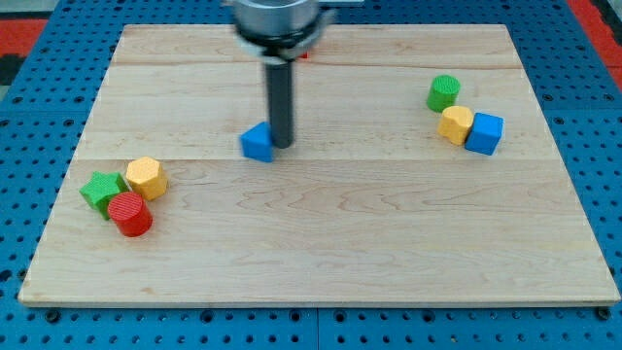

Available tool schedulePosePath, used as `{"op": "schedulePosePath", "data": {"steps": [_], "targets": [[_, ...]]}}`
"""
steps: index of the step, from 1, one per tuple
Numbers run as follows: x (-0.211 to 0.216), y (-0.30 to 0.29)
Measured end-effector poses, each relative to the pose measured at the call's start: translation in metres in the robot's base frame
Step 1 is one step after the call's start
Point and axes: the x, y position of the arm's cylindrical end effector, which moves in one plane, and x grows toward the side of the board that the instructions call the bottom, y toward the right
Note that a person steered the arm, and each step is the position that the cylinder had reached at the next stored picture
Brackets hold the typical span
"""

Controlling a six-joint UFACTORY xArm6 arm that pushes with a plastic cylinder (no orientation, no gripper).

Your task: Move the blue triangle top of the yellow hexagon

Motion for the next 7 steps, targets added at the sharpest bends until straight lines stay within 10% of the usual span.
{"op": "schedulePosePath", "data": {"steps": [3, 7], "targets": [[0.015, -0.105], [-0.017, -0.037]]}}
